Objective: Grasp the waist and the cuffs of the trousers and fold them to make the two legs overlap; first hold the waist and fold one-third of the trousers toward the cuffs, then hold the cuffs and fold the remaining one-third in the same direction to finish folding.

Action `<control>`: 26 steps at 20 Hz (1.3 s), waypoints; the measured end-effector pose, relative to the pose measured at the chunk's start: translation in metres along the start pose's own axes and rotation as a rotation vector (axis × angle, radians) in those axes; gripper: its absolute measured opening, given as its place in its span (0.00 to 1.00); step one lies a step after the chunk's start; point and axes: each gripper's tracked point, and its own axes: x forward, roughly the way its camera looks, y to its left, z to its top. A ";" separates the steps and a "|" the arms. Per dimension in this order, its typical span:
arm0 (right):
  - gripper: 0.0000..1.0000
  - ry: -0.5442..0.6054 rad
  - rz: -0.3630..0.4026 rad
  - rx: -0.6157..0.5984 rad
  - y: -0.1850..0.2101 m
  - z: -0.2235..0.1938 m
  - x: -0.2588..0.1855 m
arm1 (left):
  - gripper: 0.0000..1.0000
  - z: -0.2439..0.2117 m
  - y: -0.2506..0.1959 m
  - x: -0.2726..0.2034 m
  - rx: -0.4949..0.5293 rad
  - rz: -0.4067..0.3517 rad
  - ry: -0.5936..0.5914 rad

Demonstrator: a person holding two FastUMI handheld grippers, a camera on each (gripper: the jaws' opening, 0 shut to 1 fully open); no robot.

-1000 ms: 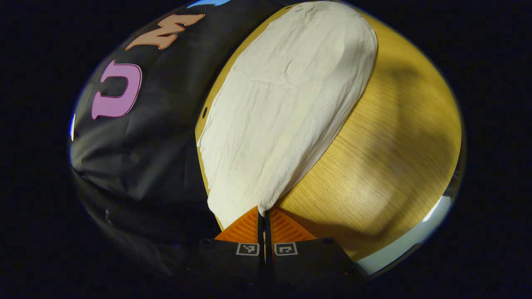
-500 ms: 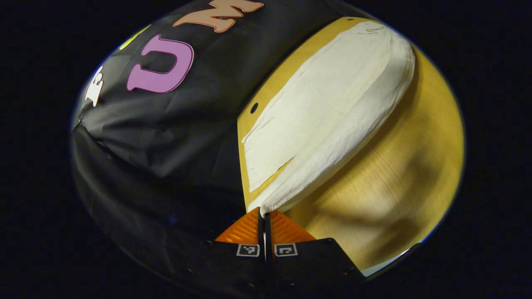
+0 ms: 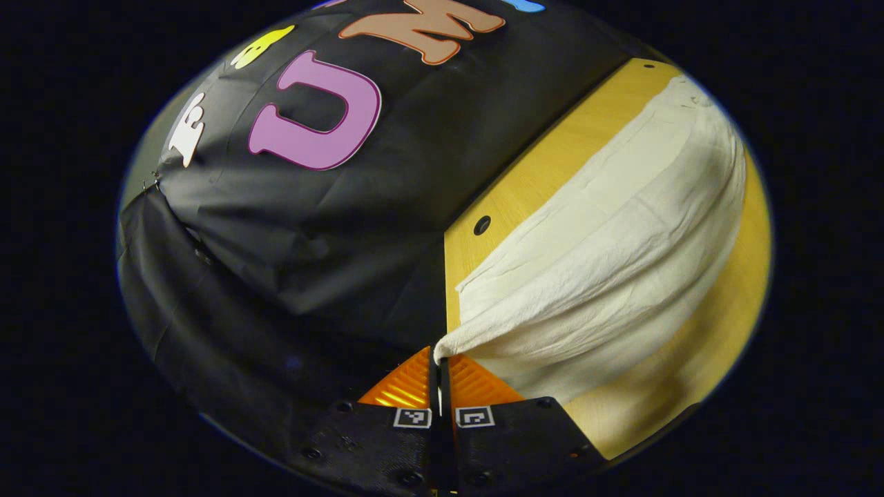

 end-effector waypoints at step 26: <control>0.98 0.335 -0.086 0.326 0.054 -0.018 0.153 | 0.95 0.091 -0.085 0.155 -0.244 -0.297 -0.150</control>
